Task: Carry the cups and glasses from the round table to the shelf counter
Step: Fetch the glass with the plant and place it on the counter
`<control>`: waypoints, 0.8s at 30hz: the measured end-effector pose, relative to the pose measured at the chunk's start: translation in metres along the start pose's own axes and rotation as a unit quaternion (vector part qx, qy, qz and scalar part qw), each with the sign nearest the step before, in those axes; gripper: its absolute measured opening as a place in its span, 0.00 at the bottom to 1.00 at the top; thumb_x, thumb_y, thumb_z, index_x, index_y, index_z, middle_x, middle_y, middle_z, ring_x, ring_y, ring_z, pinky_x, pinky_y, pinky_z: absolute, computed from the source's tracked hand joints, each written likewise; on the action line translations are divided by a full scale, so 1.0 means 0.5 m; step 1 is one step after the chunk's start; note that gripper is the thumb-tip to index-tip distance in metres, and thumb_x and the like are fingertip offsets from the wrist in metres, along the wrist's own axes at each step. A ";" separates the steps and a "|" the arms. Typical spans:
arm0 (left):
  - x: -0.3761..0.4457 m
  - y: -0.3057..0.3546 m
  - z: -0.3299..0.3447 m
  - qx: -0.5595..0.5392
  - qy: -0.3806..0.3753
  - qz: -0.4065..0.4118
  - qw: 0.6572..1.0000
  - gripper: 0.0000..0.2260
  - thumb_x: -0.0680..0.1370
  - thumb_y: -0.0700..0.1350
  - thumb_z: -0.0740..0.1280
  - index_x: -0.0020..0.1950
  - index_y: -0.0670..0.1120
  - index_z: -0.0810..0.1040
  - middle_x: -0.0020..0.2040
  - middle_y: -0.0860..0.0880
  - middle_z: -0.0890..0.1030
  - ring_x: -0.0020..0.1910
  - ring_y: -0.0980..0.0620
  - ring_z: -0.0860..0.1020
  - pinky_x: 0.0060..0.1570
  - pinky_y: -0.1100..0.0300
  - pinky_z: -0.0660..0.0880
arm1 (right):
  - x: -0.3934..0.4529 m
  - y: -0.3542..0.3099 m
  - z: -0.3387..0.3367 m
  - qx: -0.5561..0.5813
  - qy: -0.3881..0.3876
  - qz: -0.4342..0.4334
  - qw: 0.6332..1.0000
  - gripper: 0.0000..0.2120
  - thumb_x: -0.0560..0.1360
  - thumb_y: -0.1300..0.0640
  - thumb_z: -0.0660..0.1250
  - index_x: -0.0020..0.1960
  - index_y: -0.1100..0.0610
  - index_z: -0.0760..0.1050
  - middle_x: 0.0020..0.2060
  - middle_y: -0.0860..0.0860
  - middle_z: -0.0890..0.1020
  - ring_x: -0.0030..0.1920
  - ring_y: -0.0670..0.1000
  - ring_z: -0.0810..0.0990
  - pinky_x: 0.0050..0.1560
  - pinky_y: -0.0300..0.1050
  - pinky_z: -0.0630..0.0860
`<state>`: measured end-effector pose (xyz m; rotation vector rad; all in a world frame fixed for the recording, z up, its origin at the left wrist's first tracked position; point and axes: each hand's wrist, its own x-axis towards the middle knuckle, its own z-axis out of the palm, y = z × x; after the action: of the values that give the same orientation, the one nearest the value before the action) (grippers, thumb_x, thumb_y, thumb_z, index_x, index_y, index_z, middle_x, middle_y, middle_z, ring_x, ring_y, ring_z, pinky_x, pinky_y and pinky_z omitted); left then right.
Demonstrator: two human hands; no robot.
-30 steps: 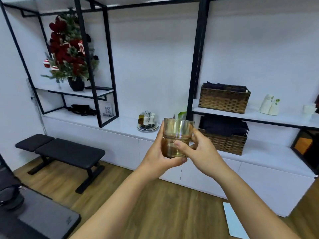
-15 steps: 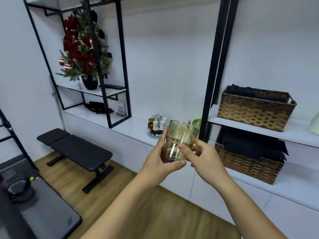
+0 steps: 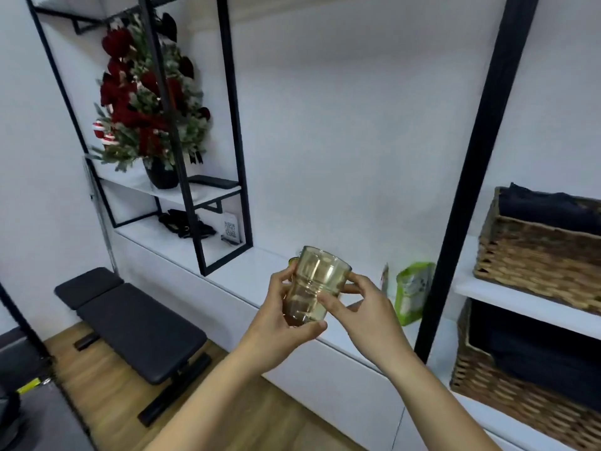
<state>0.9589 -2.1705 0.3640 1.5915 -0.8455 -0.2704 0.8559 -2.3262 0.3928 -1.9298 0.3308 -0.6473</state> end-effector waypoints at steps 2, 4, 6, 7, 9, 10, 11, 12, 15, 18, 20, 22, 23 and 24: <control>0.068 -0.029 -0.021 0.020 0.002 -0.016 1.000 0.36 0.69 0.54 0.80 0.67 0.75 0.63 0.56 0.68 0.78 0.55 0.57 0.84 0.52 0.62 0.81 | 0.067 0.032 0.022 -0.004 0.015 0.002 1.000 0.27 0.68 0.32 0.73 0.64 0.28 0.65 0.52 0.26 0.76 0.48 0.39 0.82 0.44 0.32 0.73; 0.127 -0.061 -0.030 0.038 0.014 -0.030 0.999 0.32 0.67 0.57 0.80 0.63 0.71 0.65 0.57 0.64 0.79 0.51 0.55 0.85 0.50 0.59 0.82 | 0.126 0.063 0.036 -0.016 0.024 0.001 1.000 0.36 0.68 0.28 0.69 0.71 0.33 0.60 0.57 0.27 0.72 0.53 0.40 0.79 0.50 0.36 0.75; 0.186 -0.091 -0.038 0.053 0.031 -0.039 0.997 0.30 0.66 0.58 0.79 0.59 0.69 0.65 0.57 0.58 0.79 0.49 0.53 0.84 0.47 0.56 0.83 | 0.188 0.090 0.047 -0.033 0.020 0.001 0.999 0.28 0.70 0.28 0.67 0.66 0.30 0.62 0.58 0.31 0.74 0.54 0.43 0.80 0.52 0.42 0.77; 0.222 -0.108 -0.042 0.058 0.040 -0.041 0.997 0.29 0.65 0.58 0.79 0.57 0.67 0.64 0.57 0.55 0.78 0.48 0.51 0.84 0.46 0.54 0.83 | 0.226 0.108 0.053 -0.042 0.014 0.004 0.999 0.23 0.71 0.29 0.67 0.63 0.29 0.63 0.58 0.32 0.75 0.54 0.45 0.80 0.52 0.44 0.78; 0.295 -0.142 -0.049 0.061 0.058 -0.043 0.996 0.29 0.64 0.58 0.78 0.56 0.65 0.64 0.58 0.53 0.77 0.49 0.50 0.82 0.48 0.53 0.83 | 0.302 0.147 0.066 -0.054 0.004 0.010 0.999 0.19 0.73 0.31 0.66 0.60 0.30 0.64 0.57 0.33 0.77 0.50 0.47 0.82 0.51 0.45 0.78; 0.334 -0.157 -0.053 0.062 0.067 -0.042 0.995 0.30 0.63 0.58 0.78 0.57 0.64 0.64 0.58 0.54 0.76 0.50 0.53 0.81 0.50 0.55 0.82 | 0.343 0.165 0.072 -0.056 0.004 0.012 0.998 0.18 0.74 0.31 0.66 0.60 0.32 0.67 0.56 0.34 0.79 0.48 0.48 0.82 0.50 0.46 0.78; 0.370 -0.168 -0.057 0.063 0.074 -0.042 0.994 0.30 0.63 0.57 0.78 0.58 0.63 0.65 0.59 0.54 0.76 0.49 0.57 0.80 0.50 0.58 0.82 | 0.380 0.179 0.075 -0.058 0.003 0.015 0.998 0.18 0.73 0.30 0.65 0.59 0.36 0.70 0.55 0.35 0.80 0.46 0.48 0.83 0.50 0.47 0.79; 0.416 -0.183 -0.062 0.057 0.081 -0.041 0.994 0.31 0.63 0.55 0.79 0.60 0.60 0.66 0.59 0.54 0.77 0.48 0.61 0.79 0.48 0.61 0.81 | 0.427 0.194 0.080 -0.060 0.004 0.019 0.998 0.20 0.73 0.30 0.64 0.59 0.39 0.74 0.54 0.37 0.82 0.45 0.48 0.83 0.50 0.46 0.78; 0.560 -0.222 -0.075 0.023 0.096 -0.030 0.995 0.30 0.65 0.47 0.79 0.64 0.53 0.70 0.58 0.52 0.79 0.46 0.66 0.80 0.42 0.67 0.79 | 0.572 0.242 0.088 -0.069 0.003 0.041 0.997 0.18 0.75 0.33 0.65 0.55 0.44 0.80 0.48 0.40 0.84 0.46 0.46 0.83 0.43 0.38 0.73; 0.693 -0.245 -0.085 0.016 0.110 -0.026 0.993 0.30 0.66 0.47 0.80 0.65 0.51 0.73 0.58 0.55 0.81 0.50 0.67 0.81 0.45 0.70 0.78 | 0.706 0.282 0.087 -0.074 -0.010 0.048 0.996 0.18 0.75 0.35 0.68 0.58 0.45 0.80 0.52 0.43 0.85 0.50 0.48 0.83 0.47 0.38 0.73; 0.781 -0.264 -0.093 0.030 0.110 -0.018 0.993 0.29 0.68 0.46 0.80 0.67 0.54 0.74 0.60 0.56 0.81 0.55 0.64 0.81 0.53 0.67 0.77 | 0.788 0.306 0.088 -0.090 -0.003 0.048 0.995 0.28 0.75 0.37 0.69 0.72 0.46 0.72 0.65 0.46 0.78 0.62 0.51 0.79 0.59 0.45 0.74; 0.857 -0.284 -0.097 0.043 0.102 -0.004 0.994 0.31 0.68 0.48 0.80 0.68 0.56 0.73 0.63 0.55 0.80 0.60 0.61 0.80 0.59 0.65 0.77 | 0.857 0.327 0.089 -0.115 0.003 0.012 0.993 0.32 0.77 0.40 0.68 0.78 0.47 0.64 0.73 0.46 0.69 0.70 0.53 0.70 0.66 0.48 0.70; 0.893 -0.296 -0.097 0.046 0.098 -0.001 0.994 0.31 0.68 0.49 0.79 0.69 0.57 0.73 0.64 0.55 0.80 0.61 0.61 0.80 0.61 0.65 0.77 | 0.891 0.338 0.092 -0.129 -0.001 -0.015 0.992 0.30 0.79 0.42 0.67 0.78 0.47 0.63 0.74 0.45 0.67 0.71 0.52 0.66 0.67 0.48 0.69; 0.926 -0.309 -0.097 0.047 0.094 -0.002 0.994 0.31 0.68 0.50 0.79 0.68 0.58 0.73 0.64 0.55 0.79 0.61 0.61 0.80 0.61 0.65 0.77 | 0.922 0.349 0.097 -0.142 -0.010 -0.038 0.989 0.28 0.80 0.45 0.66 0.77 0.47 0.64 0.75 0.45 0.67 0.72 0.52 0.64 0.66 0.48 0.70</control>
<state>1.3705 -2.4376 0.3637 1.6764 -0.7190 -0.0825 1.2701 -2.5953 0.3540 -2.2283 0.3529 -0.6578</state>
